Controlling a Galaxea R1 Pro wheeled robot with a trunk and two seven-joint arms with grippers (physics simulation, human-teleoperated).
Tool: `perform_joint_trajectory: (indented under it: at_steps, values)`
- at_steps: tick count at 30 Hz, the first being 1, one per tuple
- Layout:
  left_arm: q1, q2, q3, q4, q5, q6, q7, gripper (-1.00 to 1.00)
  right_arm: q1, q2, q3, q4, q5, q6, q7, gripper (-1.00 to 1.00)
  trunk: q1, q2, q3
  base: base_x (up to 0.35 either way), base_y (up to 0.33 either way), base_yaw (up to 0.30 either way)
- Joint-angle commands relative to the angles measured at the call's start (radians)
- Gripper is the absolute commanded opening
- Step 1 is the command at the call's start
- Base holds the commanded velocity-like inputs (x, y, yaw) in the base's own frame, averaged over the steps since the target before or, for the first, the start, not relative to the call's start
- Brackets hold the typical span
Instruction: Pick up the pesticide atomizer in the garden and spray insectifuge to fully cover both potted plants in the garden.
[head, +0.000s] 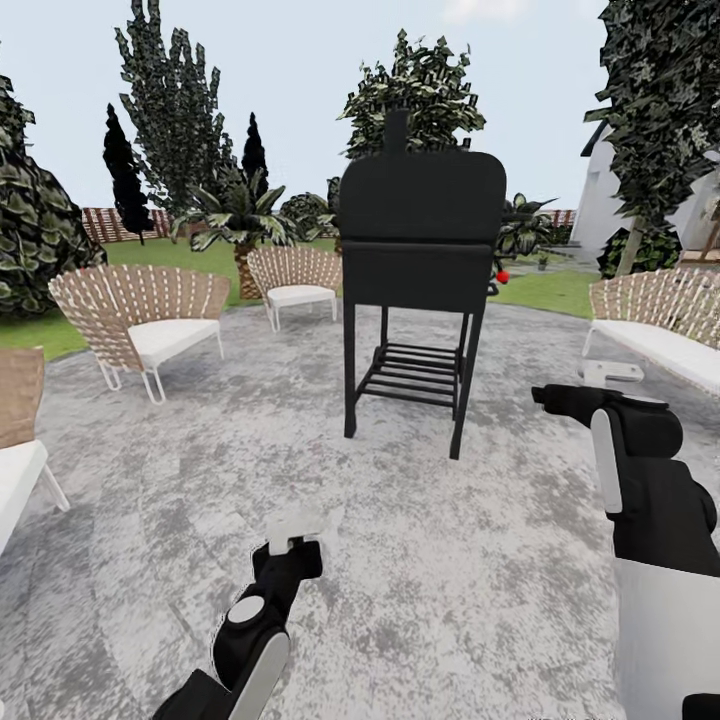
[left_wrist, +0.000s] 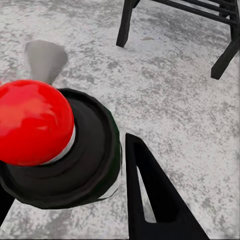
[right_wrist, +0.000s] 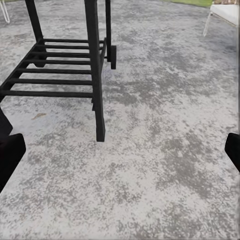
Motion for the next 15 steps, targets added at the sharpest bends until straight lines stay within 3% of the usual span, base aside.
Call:
perform_joint_trajectory:
  at_steps: [1,6,15]
  values:
    - [-0.001,0.000,-0.001,0.014,0.008,0.000,0.008,-1.00,-0.001,0.000,0.001,-0.001,0.000,0.005,-0.003,1.00,-0.004,0.007,0.002,0.000,0.000,-0.212]
    - [0.000,-0.003,-0.002,0.045,0.008,-0.006,-0.007,-1.00,-0.001,0.002,0.001,-0.001,-0.001,0.006,-0.003,1.00,-0.008,0.014,0.005,0.000,0.000,-0.255]
    - [0.000,-0.004,-0.015,0.067,0.009,-0.075,-0.018,-1.00,-0.001,0.002,0.002,-0.001,-0.001,0.006,-0.003,1.00,-0.008,0.014,0.005,0.004,-0.001,-0.276]
